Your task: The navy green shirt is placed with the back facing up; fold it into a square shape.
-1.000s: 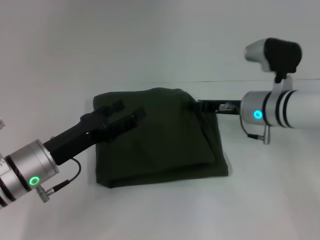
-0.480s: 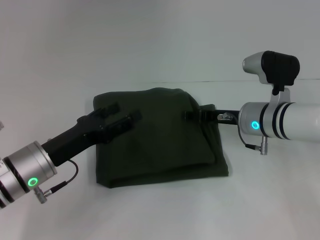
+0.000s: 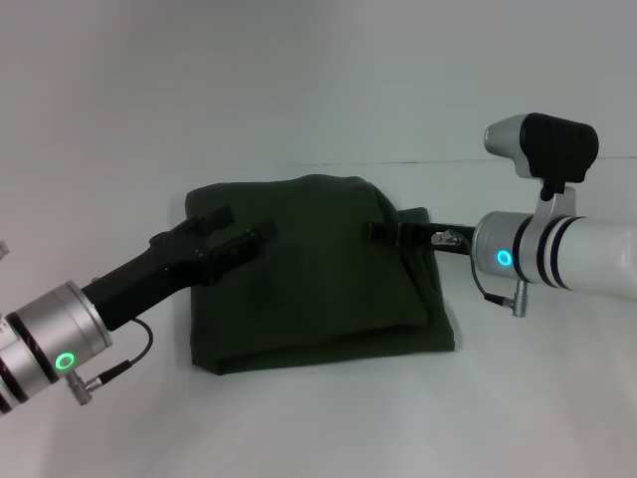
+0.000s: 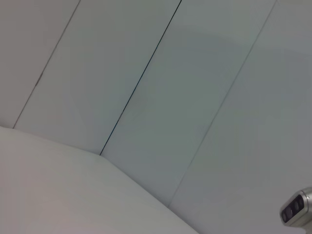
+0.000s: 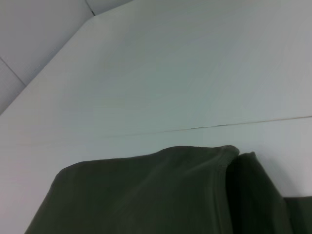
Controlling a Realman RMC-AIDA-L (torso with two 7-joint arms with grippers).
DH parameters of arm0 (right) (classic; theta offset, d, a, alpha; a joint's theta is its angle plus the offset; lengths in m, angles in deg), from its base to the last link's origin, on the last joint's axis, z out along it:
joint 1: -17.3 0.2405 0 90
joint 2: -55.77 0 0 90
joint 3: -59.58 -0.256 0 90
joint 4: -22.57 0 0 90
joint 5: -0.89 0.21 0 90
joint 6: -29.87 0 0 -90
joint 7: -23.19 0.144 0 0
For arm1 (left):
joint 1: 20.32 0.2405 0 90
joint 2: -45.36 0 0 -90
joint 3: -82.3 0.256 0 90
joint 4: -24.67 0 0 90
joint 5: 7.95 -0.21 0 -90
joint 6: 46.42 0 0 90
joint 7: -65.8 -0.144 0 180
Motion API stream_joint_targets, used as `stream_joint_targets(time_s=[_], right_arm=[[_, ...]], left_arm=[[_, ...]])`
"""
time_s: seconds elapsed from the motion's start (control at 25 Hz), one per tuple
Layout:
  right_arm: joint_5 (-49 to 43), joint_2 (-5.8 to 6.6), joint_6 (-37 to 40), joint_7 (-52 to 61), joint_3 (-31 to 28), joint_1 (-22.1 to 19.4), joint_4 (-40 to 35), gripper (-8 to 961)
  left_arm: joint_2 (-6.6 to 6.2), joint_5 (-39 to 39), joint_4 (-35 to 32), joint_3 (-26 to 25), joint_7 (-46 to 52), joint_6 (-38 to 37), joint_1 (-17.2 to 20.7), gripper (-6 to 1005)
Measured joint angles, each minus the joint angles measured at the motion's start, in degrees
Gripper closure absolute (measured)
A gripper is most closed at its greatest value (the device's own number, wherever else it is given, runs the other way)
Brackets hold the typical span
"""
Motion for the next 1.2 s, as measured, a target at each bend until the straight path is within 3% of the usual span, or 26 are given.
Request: stream_joint_targets(time_s=[1.2], right_arm=[[0.28,-0.32,0.77,-0.71,0.02,0.46,3.16,309]], left_arm=[[0.09,0.4,0.44,-0.2,0.26,0.35,0.44,64]])
